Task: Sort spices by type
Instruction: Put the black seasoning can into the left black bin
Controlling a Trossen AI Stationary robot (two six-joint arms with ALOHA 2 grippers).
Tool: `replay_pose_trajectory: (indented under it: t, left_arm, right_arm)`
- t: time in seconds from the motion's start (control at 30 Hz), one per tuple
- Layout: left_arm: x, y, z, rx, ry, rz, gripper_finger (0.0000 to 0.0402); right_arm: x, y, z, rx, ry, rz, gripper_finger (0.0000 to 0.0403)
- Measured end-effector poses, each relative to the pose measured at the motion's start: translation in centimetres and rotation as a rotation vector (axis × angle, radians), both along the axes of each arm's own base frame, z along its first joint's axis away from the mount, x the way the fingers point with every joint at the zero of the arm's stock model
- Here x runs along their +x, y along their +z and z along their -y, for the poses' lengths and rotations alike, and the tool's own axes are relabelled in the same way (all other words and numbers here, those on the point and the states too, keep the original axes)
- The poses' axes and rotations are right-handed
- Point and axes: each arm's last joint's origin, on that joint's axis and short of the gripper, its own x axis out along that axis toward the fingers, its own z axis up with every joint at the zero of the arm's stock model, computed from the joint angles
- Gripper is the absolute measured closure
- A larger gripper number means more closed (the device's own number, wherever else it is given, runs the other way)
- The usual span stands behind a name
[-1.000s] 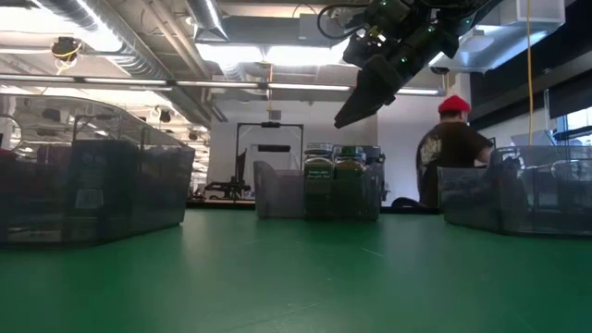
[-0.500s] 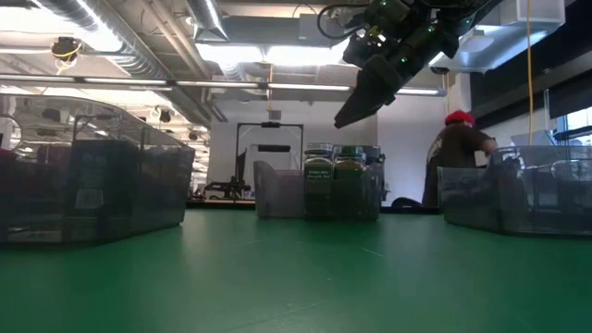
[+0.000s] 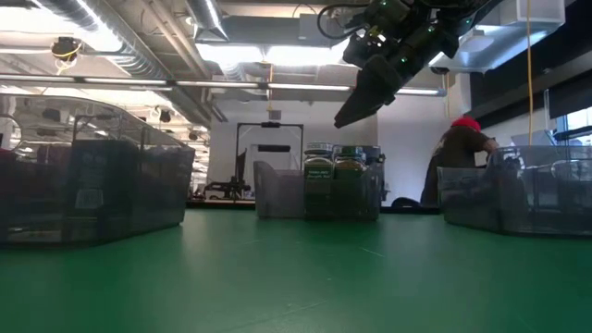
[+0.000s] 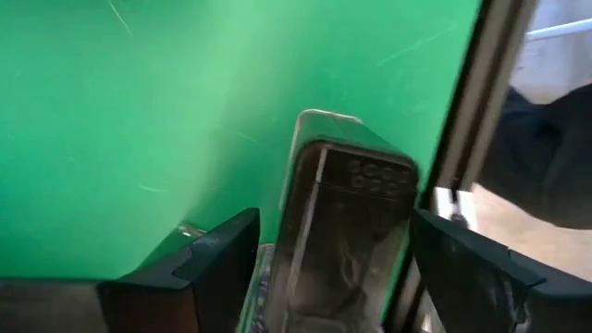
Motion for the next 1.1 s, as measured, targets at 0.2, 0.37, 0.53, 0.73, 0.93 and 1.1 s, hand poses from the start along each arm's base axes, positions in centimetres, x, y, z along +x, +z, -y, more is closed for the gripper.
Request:
replay_pose_trajectory:
  t: [0.2, 0.37, 0.53, 0.73, 0.93, 1.1]
  left_arm:
    - [0.7, -0.2, -0.3, 0.011, 0.005, -0.005, 0.0184]
    - [1.2, -0.3, -0.6, 0.022, -0.008, -0.010, 0.0257]
    - [1.7, -0.1, -1.2, 0.033, 0.006, -0.020, 0.0284]
    - [2.5, 0.9, -1.8, 0.042, 0.047, -0.025, 0.0284]
    - [3.3, 2.5, -2.1, 0.063, 0.005, -0.036, 0.0281]
    - [4.0, 4.3, -2.1, 0.063, -0.012, -0.031, 0.0281]
  right_arm:
    - [0.0, 0.0, 0.0, 0.000, 0.000, 0.002, 0.0052]
    - [0.0, 0.0, 0.0, 0.000, 0.000, 0.002, 0.0052]
    - [0.0, 0.0, 0.0, 0.000, 0.000, 0.002, 0.0052]
    - [0.0, 0.0, 0.0, -0.001, 0.000, 0.002, 0.0052]
    - [0.0, 0.0, 0.0, -0.001, 0.000, 0.000, 0.0052]
    - [0.0, 0.0, 0.0, -0.001, -0.001, 0.000, 0.0052]
